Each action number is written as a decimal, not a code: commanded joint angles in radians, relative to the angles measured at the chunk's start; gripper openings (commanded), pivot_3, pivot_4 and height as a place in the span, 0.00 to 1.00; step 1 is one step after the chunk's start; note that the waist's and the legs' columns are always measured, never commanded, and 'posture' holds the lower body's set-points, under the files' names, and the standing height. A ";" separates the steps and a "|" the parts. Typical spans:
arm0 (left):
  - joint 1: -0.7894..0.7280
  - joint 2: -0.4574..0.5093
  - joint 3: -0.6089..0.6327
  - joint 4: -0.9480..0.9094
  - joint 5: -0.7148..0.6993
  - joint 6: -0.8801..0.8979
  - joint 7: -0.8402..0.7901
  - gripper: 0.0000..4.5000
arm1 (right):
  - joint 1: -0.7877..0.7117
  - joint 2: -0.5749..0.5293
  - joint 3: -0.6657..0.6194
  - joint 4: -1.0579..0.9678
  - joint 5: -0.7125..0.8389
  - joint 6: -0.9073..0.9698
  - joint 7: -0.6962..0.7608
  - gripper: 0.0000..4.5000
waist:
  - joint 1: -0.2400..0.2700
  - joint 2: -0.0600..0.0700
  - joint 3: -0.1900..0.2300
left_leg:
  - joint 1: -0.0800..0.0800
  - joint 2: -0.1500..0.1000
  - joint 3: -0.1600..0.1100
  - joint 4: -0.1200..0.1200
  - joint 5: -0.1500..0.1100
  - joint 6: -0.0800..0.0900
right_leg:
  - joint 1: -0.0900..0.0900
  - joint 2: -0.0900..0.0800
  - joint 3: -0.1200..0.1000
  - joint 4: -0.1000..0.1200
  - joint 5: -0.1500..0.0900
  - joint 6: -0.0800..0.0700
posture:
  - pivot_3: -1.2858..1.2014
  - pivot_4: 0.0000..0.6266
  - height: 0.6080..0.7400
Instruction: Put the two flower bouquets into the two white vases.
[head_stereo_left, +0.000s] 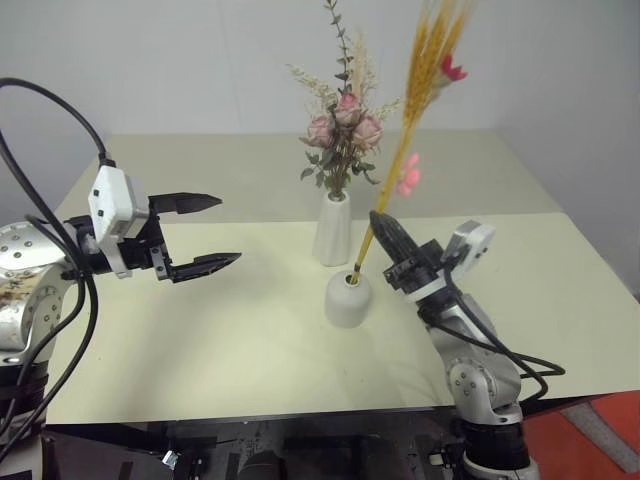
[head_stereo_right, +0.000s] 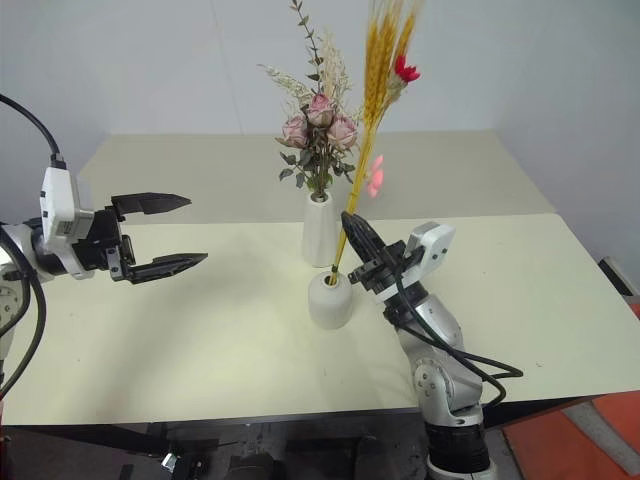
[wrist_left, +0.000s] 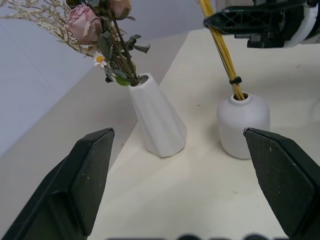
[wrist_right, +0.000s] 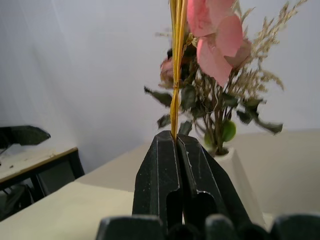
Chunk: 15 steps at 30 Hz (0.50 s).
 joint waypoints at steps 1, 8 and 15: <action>-0.004 0.000 0.017 -0.021 -0.001 -0.018 0.009 1.00 | 0.001 0.002 0.010 -0.031 -0.016 -0.035 0.011 0.01 | 0.000 0.000 0.000 | 0.000 0.000 0.000 0.000 0.000 0.000 | 0.000 0.000 0.000 0.000 0.000 0.000 | 0.52 0.24 1.00; -0.002 -0.001 0.018 -0.023 0.000 -0.019 0.011 1.00 | 0.007 0.008 0.016 -0.015 -0.041 -0.053 0.018 0.01 | 0.000 0.000 0.000 | 0.000 0.000 0.000 0.000 0.000 0.000 | 0.000 0.000 0.000 0.000 0.000 0.000 | 0.52 0.24 1.00; -0.008 -0.003 0.014 -0.020 0.001 -0.022 0.014 1.00 | -0.009 0.018 0.026 -0.007 -0.061 -0.062 0.021 0.01 | -0.001 0.000 0.000 | 0.000 0.000 0.000 0.000 0.000 0.000 | 0.000 0.000 0.000 0.000 0.000 0.000 | 0.52 0.24 1.00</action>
